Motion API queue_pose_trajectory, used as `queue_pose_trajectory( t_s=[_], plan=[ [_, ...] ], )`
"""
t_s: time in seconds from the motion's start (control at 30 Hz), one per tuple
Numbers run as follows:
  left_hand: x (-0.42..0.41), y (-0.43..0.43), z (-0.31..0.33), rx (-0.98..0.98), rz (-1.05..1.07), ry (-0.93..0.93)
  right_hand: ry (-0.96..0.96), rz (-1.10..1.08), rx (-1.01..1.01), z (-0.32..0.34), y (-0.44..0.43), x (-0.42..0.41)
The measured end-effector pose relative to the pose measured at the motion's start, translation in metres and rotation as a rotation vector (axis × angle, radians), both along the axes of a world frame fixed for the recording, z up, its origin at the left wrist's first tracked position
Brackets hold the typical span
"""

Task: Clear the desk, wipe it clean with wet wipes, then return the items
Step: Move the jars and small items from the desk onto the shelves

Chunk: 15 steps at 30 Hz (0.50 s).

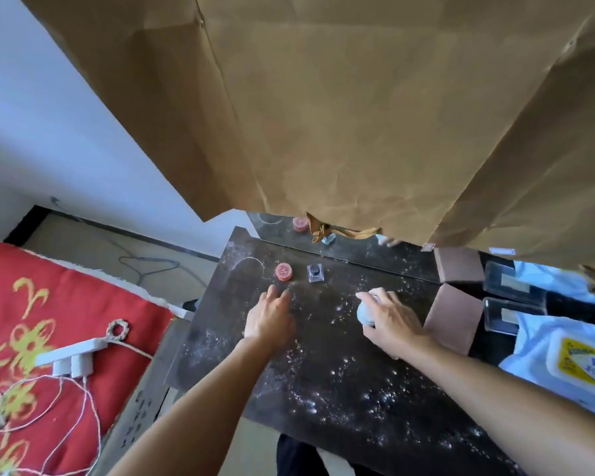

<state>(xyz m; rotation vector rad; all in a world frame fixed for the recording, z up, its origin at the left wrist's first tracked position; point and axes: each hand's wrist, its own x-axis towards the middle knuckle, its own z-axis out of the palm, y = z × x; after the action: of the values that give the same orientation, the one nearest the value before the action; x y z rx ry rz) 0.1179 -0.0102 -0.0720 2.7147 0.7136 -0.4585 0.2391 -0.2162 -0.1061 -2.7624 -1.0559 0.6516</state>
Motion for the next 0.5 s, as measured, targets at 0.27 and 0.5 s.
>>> queue_pose_trajectory(
  t_s=[0.27,0.5],
  plan=[
    [0.082,0.028,-0.024,0.001,-0.374,-0.005,-0.058,-0.209,0.043,-0.009,0.017,-0.017],
    [0.098,0.028,-0.037,0.003,-0.577,-0.013,-0.129,-0.393,0.159,0.005,0.013,-0.039]
  ],
)
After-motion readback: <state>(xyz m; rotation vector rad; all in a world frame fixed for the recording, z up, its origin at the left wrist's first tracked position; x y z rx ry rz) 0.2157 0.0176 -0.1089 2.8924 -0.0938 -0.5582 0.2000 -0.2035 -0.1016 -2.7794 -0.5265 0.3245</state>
